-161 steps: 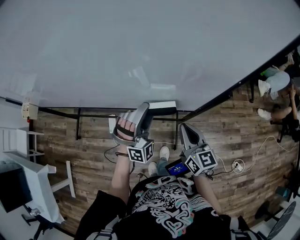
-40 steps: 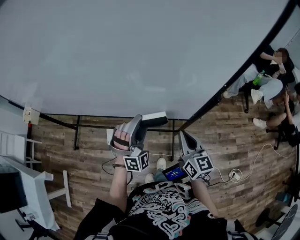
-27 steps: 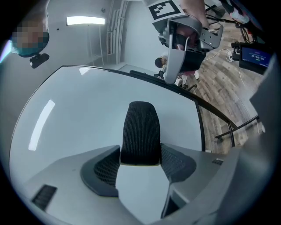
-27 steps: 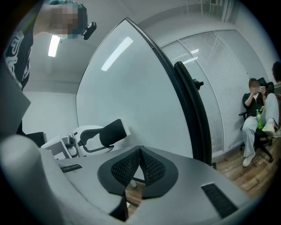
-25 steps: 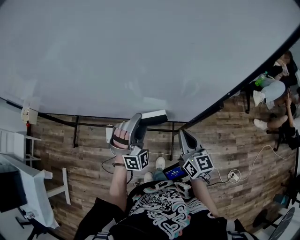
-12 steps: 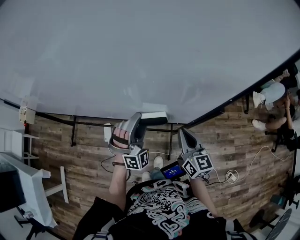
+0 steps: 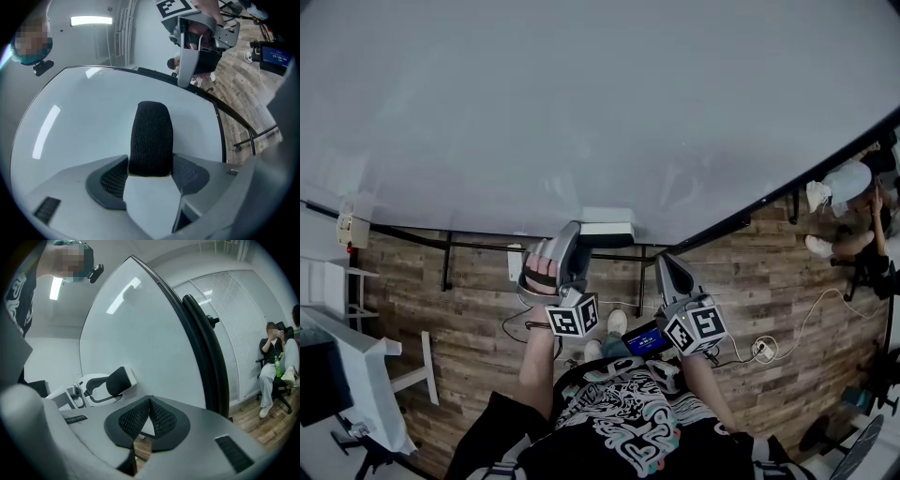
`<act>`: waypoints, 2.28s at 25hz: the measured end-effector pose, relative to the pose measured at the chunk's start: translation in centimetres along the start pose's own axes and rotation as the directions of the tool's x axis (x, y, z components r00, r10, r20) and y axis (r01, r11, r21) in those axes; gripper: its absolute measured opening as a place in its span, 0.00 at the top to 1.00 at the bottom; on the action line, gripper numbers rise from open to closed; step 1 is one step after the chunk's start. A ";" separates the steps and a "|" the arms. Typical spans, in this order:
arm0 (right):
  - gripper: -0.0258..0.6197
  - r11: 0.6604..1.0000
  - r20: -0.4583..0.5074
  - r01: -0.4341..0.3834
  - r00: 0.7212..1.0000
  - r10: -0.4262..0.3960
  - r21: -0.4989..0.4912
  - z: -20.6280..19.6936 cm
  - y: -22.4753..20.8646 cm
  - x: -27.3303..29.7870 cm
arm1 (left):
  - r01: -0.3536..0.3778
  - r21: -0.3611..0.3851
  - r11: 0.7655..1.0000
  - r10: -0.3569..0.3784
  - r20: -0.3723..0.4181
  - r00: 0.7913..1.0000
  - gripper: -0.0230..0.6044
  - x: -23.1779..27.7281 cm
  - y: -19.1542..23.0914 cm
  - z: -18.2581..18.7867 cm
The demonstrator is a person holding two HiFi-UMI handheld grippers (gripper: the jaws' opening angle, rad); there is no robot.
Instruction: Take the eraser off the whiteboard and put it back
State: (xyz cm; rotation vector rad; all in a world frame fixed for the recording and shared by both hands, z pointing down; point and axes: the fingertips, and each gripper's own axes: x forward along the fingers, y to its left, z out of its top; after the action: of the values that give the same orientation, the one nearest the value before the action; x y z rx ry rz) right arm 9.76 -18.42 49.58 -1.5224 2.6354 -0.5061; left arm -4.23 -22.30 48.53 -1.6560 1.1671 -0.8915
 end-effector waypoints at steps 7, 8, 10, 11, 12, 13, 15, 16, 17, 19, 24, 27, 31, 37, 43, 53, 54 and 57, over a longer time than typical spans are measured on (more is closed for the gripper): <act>0.94 1.000 0.003 0.000 1.000 0.000 -0.010 0.2 0.3 -0.1 | -0.012 -0.015 1.000 0.012 0.005 1.000 0.52 0.2 0.0 0.0; 0.94 1.000 0.005 0.001 1.000 -0.001 -0.010 0.2 0.3 -0.1 | -0.013 -0.017 1.000 0.013 0.004 1.000 0.52 0.2 0.0 0.0; 0.94 1.000 0.007 0.006 1.000 -0.006 -0.008 0.2 0.3 -0.2 | -0.015 -0.021 1.000 0.015 0.002 1.000 0.52 0.2 -0.1 -0.1; 0.94 1.000 0.008 0.008 1.000 -0.008 -0.008 0.2 0.3 -0.2 | -0.015 -0.023 1.000 0.015 0.003 1.000 0.52 0.2 -0.1 -0.1; 0.94 1.000 0.010 0.011 1.000 -0.011 -0.007 0.2 0.3 -0.3 | -0.015 -0.025 1.000 0.016 0.004 1.000 0.52 0.3 -0.1 -0.1; 0.94 1.000 0.011 0.013 1.000 -0.013 -0.007 0.2 0.3 -0.4 | -0.015 -0.028 0.999 0.015 0.004 1.000 0.53 0.3 -0.1 -0.1; 0.94 1.000 0.009 0.020 1.000 -0.020 -0.008 0.2 0.4 -0.6 | -0.013 -0.037 0.999 0.013 0.006 1.000 0.53 0.3 -0.1 -0.1; 0.94 1.000 0.008 0.023 1.000 -0.023 -0.009 0.1 0.5 -0.7 | -0.011 -0.043 0.999 0.011 0.006 1.000 0.53 0.3 -0.2 0.0; 0.94 1.000 0.007 0.026 1.000 -0.025 -0.010 0.2 0.5 -0.8 | -0.008 -0.050 0.999 0.009 0.006 1.000 0.52 0.3 -0.2 0.0; 0.94 1.000 0.008 0.029 1.000 -0.028 -0.012 0.2 0.6 -1.1 | -0.002 -0.062 0.998 0.002 0.005 1.000 0.51 0.3 -0.3 0.1; 0.94 0.999 0.014 0.037 0.999 -0.036 -0.018 0.3 1.0 -1.6 | 0.012 -0.099 0.995 -0.011 0.011 1.000 0.39 0.4 -0.5 0.3; 0.94 0.999 0.017 0.037 0.999 -0.036 -0.021 0.3 1.3 -1.9 | 0.023 -0.113 0.993 -0.022 0.009 1.000 0.34 0.4 -0.7 0.2; 0.94 0.999 0.023 0.040 0.999 -0.039 -0.023 0.2 1.6 -2.3 | 0.028 -0.145 0.989 -0.027 0.011 1.000 0.30 0.2 -0.7 0.2; 0.94 0.998 0.053 0.052 0.997 -0.051 -0.032 0.9 2.4 -3.5 | 0.043 -0.296 0.954 -0.052 -0.023 0.998 0.23 -1.3 -1.2 -1.5; 0.94 0.997 0.090 0.056 0.995 -0.052 -0.043 1.7 4.2 -4.8 | 0.051 -0.473 0.880 -0.075 -0.032 0.997 0.23 -4.4 -0.8 -3.3; 0.94 0.997 0.151 0.053 0.988 -0.044 -0.054 1.5 9.1 -8.5 | 0.130 -0.589 0.797 -0.122 0.053 0.991 0.39 -10.9 -0.4 -1.9; 0.94 0.998 0.164 0.049 0.986 -0.041 -0.046 1.5 9.6 -9.1 | 0.137 -0.606 0.784 -0.119 0.070 0.990 0.43 -11.7 -0.2 -1.6; 0.94 0.998 0.181 0.057 0.982 -0.050 -0.034 1.1 10.7 -10.8 | 0.167 -0.680 0.714 -0.109 0.128 0.986 0.52 -14.2 0.3 -0.8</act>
State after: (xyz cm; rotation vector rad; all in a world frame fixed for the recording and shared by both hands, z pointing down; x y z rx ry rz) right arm 6.59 -4.63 44.07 -1.5727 2.4882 -0.3046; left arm -9.26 -8.97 47.62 -2.3861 1.4369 -0.4728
